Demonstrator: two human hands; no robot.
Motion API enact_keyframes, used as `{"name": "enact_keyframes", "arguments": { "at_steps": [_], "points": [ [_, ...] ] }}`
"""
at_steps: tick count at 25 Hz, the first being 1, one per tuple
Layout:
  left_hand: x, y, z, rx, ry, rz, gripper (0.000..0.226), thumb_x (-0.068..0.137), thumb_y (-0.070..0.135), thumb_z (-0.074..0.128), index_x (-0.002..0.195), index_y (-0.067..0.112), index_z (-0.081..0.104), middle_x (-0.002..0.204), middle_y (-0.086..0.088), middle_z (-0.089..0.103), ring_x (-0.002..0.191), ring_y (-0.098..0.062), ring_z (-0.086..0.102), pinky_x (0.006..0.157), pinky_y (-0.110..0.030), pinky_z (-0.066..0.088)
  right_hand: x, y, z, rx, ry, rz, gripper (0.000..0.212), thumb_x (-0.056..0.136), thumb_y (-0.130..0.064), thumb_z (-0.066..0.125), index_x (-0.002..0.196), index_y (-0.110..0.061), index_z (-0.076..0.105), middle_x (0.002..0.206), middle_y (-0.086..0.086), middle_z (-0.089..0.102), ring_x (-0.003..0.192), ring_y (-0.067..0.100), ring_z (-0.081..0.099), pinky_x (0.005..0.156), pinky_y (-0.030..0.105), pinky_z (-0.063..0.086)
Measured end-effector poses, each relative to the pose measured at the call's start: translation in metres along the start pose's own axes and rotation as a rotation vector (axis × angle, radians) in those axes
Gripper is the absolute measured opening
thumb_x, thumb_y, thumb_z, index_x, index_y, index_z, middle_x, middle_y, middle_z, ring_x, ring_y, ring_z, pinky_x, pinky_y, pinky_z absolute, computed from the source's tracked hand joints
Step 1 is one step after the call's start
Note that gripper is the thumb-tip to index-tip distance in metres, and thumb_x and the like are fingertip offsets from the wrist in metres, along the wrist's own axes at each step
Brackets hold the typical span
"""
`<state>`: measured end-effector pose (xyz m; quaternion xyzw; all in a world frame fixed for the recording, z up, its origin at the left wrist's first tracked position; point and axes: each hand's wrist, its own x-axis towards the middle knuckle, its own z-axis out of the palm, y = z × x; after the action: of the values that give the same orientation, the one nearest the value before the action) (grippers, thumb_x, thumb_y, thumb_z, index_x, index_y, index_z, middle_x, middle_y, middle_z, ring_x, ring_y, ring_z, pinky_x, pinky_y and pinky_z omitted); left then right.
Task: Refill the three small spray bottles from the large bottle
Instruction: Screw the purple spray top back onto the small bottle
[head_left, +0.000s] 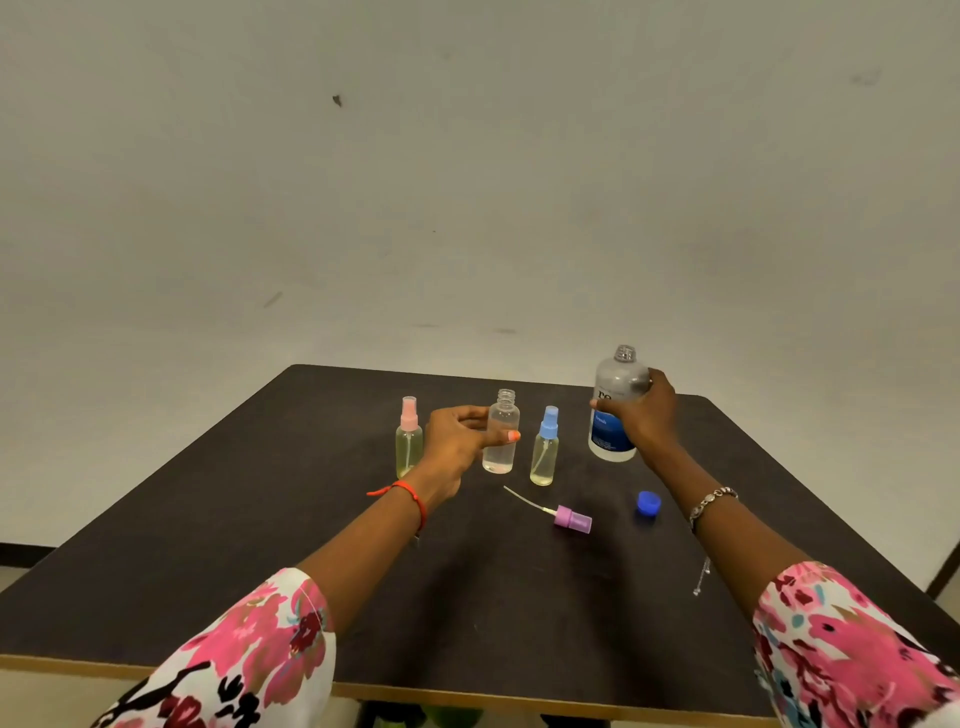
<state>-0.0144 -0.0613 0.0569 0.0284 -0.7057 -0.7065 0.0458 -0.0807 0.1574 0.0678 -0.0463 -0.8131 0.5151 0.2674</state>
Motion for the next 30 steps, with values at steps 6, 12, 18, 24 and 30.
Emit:
{"name": "enact_keyframes", "arguments": {
  "at_steps": [6,12,18,24,30],
  "points": [
    [0.009,-0.01,-0.003,-0.01,0.007,-0.023,0.046,0.068,0.001,0.075,0.111,0.005,0.061,0.115,-0.013,0.066,0.105,-0.021,0.061,0.092,-0.034,0.049,0.006,0.039,0.012,-0.042,0.012,0.102,0.076,0.057,-0.013,0.085,0.12,-0.001,0.045,0.127,0.02,0.053,0.121,0.035,0.047,0.1,0.049,0.043],
    [0.008,-0.011,-0.004,-0.012,0.013,-0.039,0.046,0.069,0.001,0.074,0.113,0.004,0.059,0.118,-0.014,0.064,0.112,-0.025,0.059,0.092,-0.034,0.047,0.01,0.043,0.008,-0.063,-0.016,0.2,0.083,0.06,-0.014,0.084,0.126,0.001,0.036,0.134,0.022,0.044,0.127,0.036,0.04,0.102,0.048,0.04],
    [0.004,-0.007,-0.003,-0.014,0.03,-0.029,0.049,0.069,0.001,0.074,0.115,0.003,0.058,0.119,-0.014,0.064,0.113,-0.026,0.059,0.099,-0.038,0.047,-0.011,0.004,0.007,-0.164,0.033,-0.18,0.038,0.07,-0.016,0.076,0.096,-0.006,0.051,0.099,0.014,0.054,0.09,0.025,0.053,0.072,0.027,0.044],
    [-0.008,0.001,0.0,-0.031,0.015,0.016,0.047,0.067,0.0,0.076,0.112,0.002,0.06,0.115,-0.014,0.065,0.1,-0.02,0.06,0.094,-0.037,0.05,-0.048,0.003,0.01,-0.628,-0.996,-0.089,0.035,0.073,-0.022,0.074,0.102,-0.007,0.059,0.084,-0.004,0.055,0.077,0.008,0.053,0.059,0.015,0.042],
    [-0.018,0.007,0.0,-0.02,0.019,0.03,0.049,0.067,0.002,0.076,0.113,0.003,0.06,0.114,-0.013,0.065,0.101,-0.02,0.06,0.092,-0.035,0.05,-0.059,0.019,0.01,-0.601,-0.992,-0.077,0.022,0.082,-0.007,0.063,0.104,-0.005,0.061,0.095,0.006,0.064,0.093,0.023,0.064,0.071,0.023,0.052]
  ]
}}
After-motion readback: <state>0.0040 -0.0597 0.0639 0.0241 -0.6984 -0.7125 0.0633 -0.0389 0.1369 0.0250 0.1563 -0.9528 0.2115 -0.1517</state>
